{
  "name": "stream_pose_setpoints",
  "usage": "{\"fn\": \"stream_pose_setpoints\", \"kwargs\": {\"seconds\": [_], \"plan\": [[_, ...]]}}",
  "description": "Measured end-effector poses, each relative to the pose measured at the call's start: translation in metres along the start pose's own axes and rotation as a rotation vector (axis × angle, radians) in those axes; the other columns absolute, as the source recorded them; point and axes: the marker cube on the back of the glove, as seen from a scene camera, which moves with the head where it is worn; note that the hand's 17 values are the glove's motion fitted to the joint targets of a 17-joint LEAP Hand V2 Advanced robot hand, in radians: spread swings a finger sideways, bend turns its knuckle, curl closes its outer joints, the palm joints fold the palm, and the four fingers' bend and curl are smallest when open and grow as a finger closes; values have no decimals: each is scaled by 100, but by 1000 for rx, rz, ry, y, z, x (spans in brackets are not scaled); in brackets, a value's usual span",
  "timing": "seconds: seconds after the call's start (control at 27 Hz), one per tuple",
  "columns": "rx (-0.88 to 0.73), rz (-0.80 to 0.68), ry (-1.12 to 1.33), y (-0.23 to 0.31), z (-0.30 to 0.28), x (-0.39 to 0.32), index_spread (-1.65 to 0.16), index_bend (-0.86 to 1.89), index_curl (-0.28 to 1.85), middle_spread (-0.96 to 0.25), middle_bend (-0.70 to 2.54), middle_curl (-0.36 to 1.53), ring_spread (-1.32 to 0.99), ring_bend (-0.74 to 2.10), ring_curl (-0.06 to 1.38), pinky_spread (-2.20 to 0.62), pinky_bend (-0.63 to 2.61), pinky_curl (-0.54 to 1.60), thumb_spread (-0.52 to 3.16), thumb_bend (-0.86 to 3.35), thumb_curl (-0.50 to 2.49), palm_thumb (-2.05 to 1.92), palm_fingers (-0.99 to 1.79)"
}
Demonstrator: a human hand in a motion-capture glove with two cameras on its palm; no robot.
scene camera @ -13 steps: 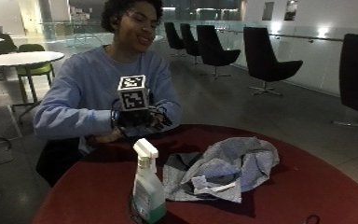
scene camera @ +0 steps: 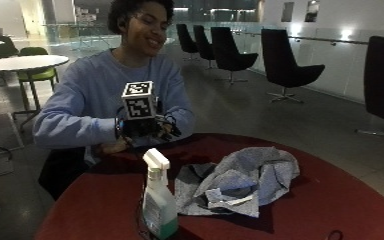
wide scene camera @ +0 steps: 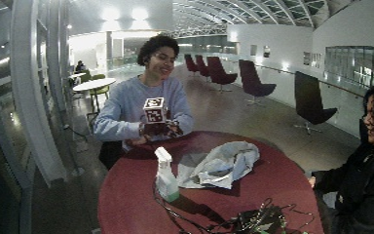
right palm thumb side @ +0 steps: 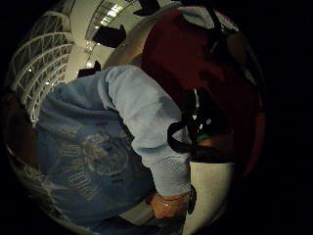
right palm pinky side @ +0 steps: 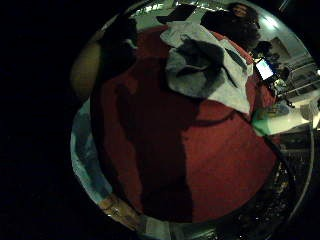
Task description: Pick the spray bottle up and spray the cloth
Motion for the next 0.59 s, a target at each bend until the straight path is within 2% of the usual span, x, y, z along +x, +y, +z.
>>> {"fn": "stream_pose_setpoints", "kwargs": {"seconds": [0.59], "plan": [[-8,-4,6,0,1,-2,-31,28,36,-2,26,30,4,18,20,21,18,24,103,27,35,72,73]]}}
